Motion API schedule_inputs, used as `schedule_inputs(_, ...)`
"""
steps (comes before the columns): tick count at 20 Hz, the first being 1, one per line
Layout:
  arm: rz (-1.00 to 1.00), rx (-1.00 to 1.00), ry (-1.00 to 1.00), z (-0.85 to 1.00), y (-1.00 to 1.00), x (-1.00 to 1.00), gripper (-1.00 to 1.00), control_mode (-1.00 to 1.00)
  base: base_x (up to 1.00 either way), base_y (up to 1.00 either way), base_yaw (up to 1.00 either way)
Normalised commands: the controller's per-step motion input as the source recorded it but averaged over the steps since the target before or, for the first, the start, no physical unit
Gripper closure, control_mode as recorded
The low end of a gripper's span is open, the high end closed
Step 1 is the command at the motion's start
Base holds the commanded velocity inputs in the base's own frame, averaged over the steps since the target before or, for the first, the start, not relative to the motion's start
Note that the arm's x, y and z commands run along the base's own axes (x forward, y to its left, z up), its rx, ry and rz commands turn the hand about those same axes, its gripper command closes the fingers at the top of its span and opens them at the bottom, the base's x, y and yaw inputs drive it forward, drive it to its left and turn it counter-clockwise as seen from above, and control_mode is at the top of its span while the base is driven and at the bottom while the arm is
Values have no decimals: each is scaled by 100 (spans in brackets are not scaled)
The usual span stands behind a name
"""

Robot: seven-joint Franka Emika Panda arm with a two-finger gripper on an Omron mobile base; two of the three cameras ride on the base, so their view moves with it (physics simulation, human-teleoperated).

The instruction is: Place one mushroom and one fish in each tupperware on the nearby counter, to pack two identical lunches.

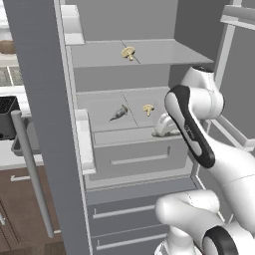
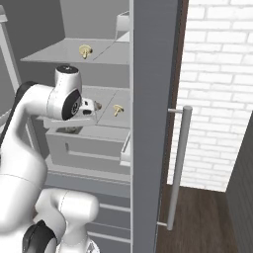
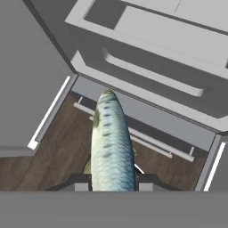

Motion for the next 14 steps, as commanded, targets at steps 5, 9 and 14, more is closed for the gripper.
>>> schedule_inputs(5, 0, 0, 0, 0, 0, -5, 100, -100, 0, 0, 0)
schedule_inputs(9, 0, 0, 0, 0, 0, -1, 100, 100, -8, 0, 0)
schedule_inputs(14, 0, 0, 0, 0, 0, 0, 100, 100, -18, 0, 0)
